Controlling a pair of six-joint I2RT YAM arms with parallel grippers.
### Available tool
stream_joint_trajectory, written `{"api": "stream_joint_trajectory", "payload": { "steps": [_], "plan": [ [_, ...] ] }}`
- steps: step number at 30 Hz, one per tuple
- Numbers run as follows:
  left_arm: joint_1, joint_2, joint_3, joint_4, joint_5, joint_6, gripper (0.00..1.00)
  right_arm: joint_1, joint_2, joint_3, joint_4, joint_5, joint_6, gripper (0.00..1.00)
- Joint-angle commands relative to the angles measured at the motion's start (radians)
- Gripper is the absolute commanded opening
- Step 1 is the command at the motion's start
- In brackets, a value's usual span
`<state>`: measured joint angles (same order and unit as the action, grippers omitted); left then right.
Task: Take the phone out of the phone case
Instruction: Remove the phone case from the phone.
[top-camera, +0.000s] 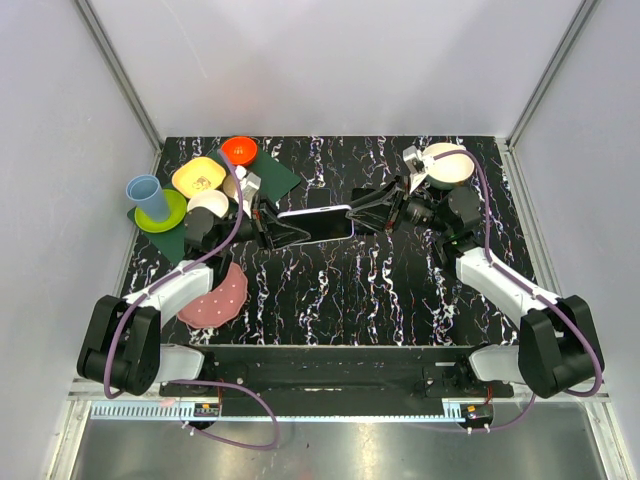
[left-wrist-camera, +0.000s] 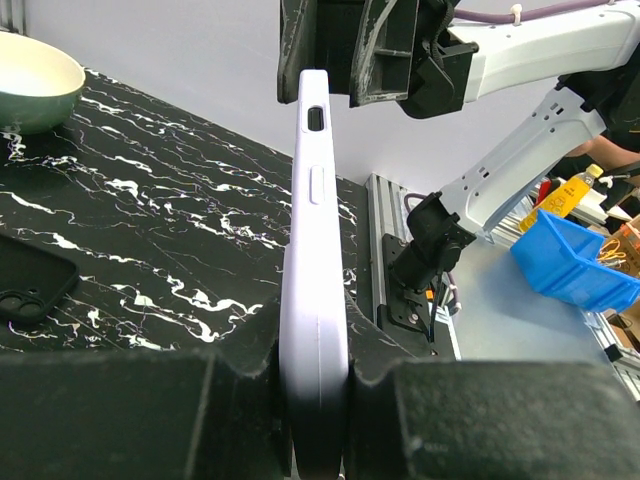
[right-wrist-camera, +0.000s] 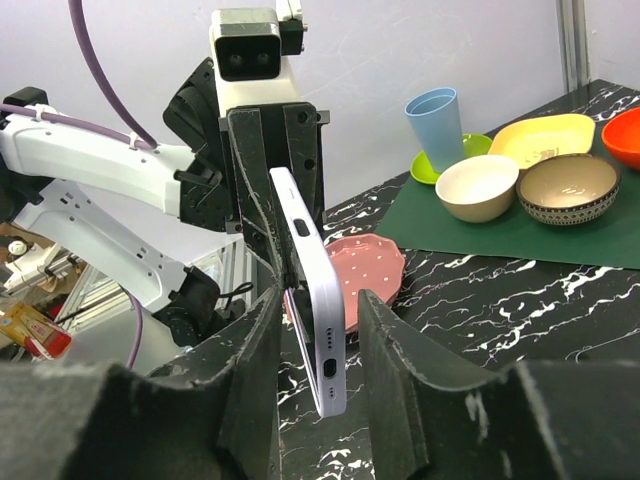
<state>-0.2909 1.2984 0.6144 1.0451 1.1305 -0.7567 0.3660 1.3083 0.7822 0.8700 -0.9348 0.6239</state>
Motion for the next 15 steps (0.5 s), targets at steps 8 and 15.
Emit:
{"api": "stream_joint_trajectory", "payload": {
  "steps": [8, 15],
  "plan": [
    [-0.017, -0.001, 0.022, 0.098, 0.035, 0.028, 0.00, -0.004, 0.005, -0.014, 0.126, -0.021, 0.079, 0.24],
    [-0.017, -0.008, 0.021, 0.093, 0.034, 0.039, 0.00, -0.004, 0.005, -0.014, 0.129, -0.039, 0.082, 0.14]
  ]
}}
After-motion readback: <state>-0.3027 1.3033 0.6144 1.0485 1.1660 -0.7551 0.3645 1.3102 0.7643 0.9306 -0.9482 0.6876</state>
